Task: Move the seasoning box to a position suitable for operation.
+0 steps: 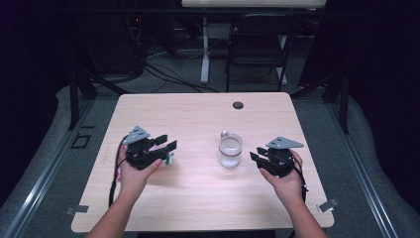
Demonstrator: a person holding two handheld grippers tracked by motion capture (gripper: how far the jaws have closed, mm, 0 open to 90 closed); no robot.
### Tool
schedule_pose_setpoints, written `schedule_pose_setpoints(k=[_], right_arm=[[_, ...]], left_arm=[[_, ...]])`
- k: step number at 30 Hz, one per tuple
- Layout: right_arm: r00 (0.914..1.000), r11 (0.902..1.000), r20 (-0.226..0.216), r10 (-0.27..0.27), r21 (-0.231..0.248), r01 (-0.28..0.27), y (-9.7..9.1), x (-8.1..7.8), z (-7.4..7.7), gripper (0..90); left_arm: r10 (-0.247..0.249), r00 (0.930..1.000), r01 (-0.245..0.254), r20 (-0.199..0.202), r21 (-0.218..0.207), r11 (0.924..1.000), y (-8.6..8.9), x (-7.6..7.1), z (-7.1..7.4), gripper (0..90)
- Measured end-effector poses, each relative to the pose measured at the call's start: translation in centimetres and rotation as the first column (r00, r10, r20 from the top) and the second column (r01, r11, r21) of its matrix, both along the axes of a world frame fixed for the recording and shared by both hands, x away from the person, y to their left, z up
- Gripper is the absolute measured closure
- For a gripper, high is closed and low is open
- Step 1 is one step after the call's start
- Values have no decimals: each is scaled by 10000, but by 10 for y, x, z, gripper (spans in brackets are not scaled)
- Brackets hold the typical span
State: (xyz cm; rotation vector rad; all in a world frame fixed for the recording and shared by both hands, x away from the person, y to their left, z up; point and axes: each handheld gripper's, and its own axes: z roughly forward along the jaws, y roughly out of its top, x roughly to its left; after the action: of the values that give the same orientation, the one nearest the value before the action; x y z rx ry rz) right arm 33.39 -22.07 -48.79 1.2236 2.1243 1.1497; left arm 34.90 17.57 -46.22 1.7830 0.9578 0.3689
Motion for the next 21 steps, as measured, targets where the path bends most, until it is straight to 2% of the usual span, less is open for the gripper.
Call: schedule_pose_setpoints(k=[2, 3, 6, 7, 8, 11, 13, 14, 18, 21], right_arm=[[10000, 10000, 47, 9, -35, -9, 1, 2, 1, 640], [9999, 10000, 83, 64, 70, -65, 4, 8, 3, 636], [9999, 9999, -91, 145, -73, -146, 4, 16, 3, 636], [9999, 10000, -106, 10, -3, -10, 4, 21, 1, 656], [9997, 10000, -224, -27, -74, 26, 3, 27, -1, 702], [9996, 9999, -278, -103, -121, 100, 4, 37, -7, 747], [9995, 9998, -286, -153, -86, 151, 4, 43, -11, 772], [9995, 9999, -308, -118, -80, 116, 6, 50, -15, 803], [9995, 9997, -317, -71, -246, 63, 10, 59, -20, 842], [9995, 9991, -315, 28, -421, -42, 16, 66, -24, 867]], left_arm=[[-343, 9994, 344, -34, 414, 9986, -19, 9, -3, 522], [-418, 9991, 419, -34, 532, 9977, -26, 13, -5, 534], [-798, 9962, 826, -354, 841, 9930, -54, 25, -12, 559], [-824, 9955, 861, -468, 839, 9927, -60, 27, -13, 567], [-881, 9940, 938, -655, 890, 9916, -74, 34, -19, 611], [-718, 9948, 789, -722, 1010, 9918, -84, 41, -26, 665], [-402, 9935, 526, -1063, 1167, 9918, -97, 53, -38, 696], [-321, 9929, 453, -1148, 1136, 9925, -100, 56, -41, 745], [-252, 9890, 417, -1456, 1116, 9929, -111, 64, -55, 822], [-381, 9903, 556, -1339, 1296, 9900, -121, 64, -61, 845]])
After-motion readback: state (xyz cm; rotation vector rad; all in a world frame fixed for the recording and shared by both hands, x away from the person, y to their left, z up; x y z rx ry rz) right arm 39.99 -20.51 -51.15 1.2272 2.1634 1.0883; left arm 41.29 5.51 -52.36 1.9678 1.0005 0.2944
